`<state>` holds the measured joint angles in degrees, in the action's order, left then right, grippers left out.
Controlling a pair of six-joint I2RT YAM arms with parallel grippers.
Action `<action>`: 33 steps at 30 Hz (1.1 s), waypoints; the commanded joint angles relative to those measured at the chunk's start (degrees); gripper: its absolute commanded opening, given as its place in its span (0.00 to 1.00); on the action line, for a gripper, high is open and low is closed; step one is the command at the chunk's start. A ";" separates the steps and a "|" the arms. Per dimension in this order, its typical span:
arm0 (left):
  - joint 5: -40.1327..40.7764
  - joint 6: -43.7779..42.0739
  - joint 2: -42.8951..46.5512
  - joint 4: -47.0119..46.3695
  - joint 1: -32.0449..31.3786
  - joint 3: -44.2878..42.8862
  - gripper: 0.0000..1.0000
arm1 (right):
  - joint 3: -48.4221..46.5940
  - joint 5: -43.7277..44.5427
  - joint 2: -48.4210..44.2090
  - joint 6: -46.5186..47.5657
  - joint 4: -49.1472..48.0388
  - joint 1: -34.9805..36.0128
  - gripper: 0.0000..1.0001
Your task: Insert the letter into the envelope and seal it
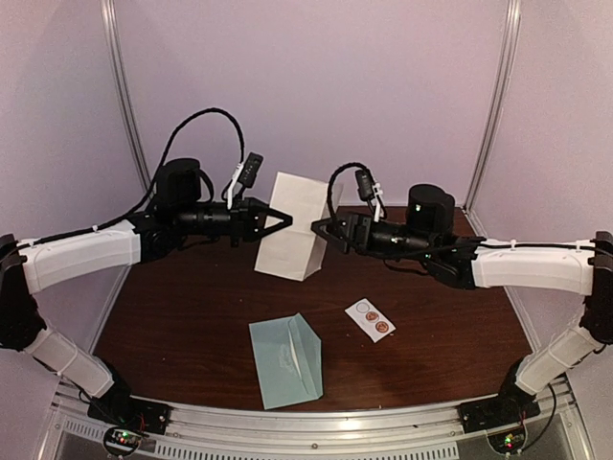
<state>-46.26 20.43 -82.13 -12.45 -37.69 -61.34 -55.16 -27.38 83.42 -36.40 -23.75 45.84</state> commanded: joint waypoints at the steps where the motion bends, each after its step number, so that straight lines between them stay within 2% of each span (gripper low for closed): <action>1: -3.74 -0.47 -1.25 -3.77 -0.69 -0.53 0.00 | -1.86 -6.22 0.83 -0.24 -5.37 0.59 0.82; 9: -5.00 -0.12 -1.98 -4.24 -1.37 -0.58 0.00 | -3.77 -12.59 2.33 0.58 -7.28 2.11 0.80; 13: -5.27 -0.07 -2.06 -4.25 -1.42 -0.62 0.00 | -3.78 -12.97 2.42 0.43 -7.83 2.18 0.73; 17: -5.55 0.12 -2.27 -4.39 -1.42 -0.71 0.00 | -3.39 -12.55 2.10 0.24 -8.41 2.23 0.54; 24: -5.95 0.43 -2.34 -4.53 -1.42 -0.80 0.00 | -2.95 -11.04 1.76 0.43 -7.86 2.20 0.13; 27: -5.56 0.32 -2.10 -4.39 -1.42 -0.80 0.01 | -2.48 -10.56 1.14 0.46 -8.28 2.13 0.00; 29: -4.95 0.33 -1.72 -4.22 -1.42 -0.80 0.13 | -1.97 -9.98 0.29 0.74 -8.32 2.01 0.00; 33: -1.58 -1.32 0.21 -2.38 -1.29 -0.78 0.49 | -0.77 -9.27 -1.73 1.43 -7.39 1.24 0.00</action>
<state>-50.78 20.62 -83.96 -14.46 -38.79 -61.39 -57.08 -37.85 85.01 -36.07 -30.20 47.75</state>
